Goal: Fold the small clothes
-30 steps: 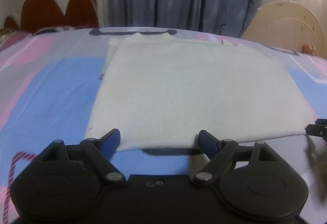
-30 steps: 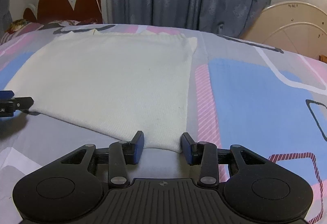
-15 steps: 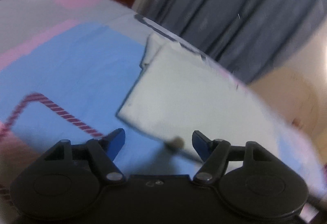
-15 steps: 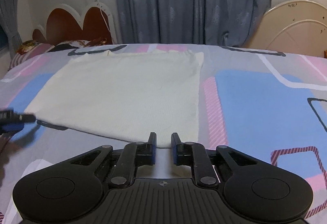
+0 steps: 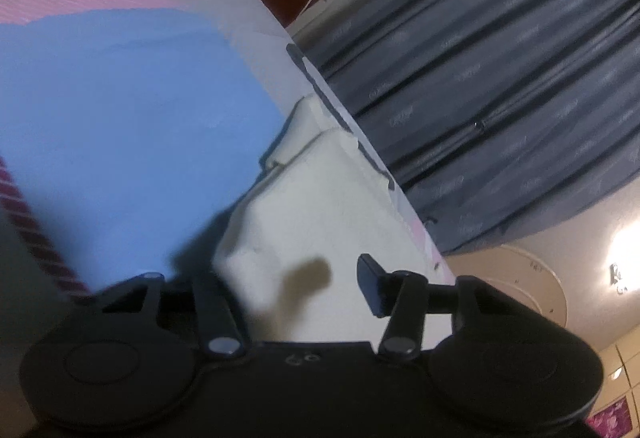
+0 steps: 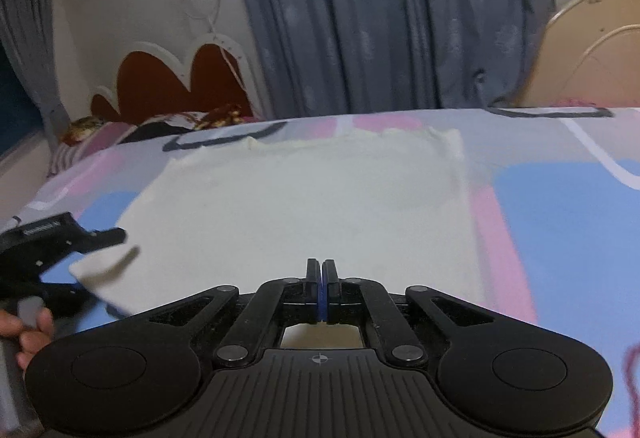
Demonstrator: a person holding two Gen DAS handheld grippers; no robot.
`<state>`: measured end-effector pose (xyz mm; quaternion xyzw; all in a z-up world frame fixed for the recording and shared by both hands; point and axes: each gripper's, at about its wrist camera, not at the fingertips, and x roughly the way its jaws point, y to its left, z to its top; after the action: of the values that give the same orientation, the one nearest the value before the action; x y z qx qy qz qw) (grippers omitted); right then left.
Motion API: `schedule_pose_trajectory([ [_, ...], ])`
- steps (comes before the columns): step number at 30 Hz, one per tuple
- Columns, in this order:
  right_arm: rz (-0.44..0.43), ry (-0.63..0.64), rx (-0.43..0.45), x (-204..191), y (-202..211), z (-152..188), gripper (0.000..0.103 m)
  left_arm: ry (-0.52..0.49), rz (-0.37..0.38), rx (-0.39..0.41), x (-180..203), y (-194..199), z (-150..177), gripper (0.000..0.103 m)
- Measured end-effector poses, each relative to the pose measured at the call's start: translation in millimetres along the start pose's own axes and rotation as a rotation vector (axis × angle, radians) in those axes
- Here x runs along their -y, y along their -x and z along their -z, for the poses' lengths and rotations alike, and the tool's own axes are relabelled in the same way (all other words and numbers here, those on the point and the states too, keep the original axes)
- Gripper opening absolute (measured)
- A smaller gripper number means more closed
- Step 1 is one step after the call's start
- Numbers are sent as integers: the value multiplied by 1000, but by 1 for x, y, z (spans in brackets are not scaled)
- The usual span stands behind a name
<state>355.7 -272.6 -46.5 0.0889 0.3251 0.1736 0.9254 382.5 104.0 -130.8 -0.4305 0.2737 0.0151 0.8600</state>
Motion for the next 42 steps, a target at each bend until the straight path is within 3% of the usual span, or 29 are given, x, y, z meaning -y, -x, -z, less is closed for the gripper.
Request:
schedule_pose_trajectory([
  [1,-9,1,1,-3,-7,-3,0,7,-3,4,0,-2,1,35],
  [3,-23,-6,-2,-7,-23,-8,0,53,-29,-15,-4,-6,4,6],
  [5,-33,-13,-4,-10,-37,-13,0,80,-25,14,-6,3,12,6],
  [9,-60,-22,-10,-15,-60,-21,0,115,6,51,-10,6,15,21],
  [18,-91,-16,-5,-20,-101,-33,0,107,-24,69,-8,-19,-7,16],
  [21,-80,-6,-28,-19,-114,-27,0,95,-31,57,-5,-17,-7,6],
  [23,-79,1,-18,-19,-114,-26,0,117,20,104,-4,-3,-8,6],
  [25,-80,8,-16,-18,-113,-25,0,83,6,123,0,3,-7,6],
  [28,-88,-5,-7,-14,-113,-23,0,96,-38,76,-9,-8,-5,12],
  [30,-88,-8,-4,-15,-114,-23,0,125,-6,85,-14,-8,-6,13],
  [32,-92,-16,0,-14,-115,-22,0,78,-12,67,-7,-9,-8,6],
  [37,-111,-57,9,-4,-113,-21,0,-123,64,80,45,6,-14,6],
  [40,-118,-75,14,-1,-111,-23,0,-275,119,21,95,2,-12,6],
  [42,-123,-164,36,13,-100,-28,0,-376,145,-38,127,-5,-3,6],
])
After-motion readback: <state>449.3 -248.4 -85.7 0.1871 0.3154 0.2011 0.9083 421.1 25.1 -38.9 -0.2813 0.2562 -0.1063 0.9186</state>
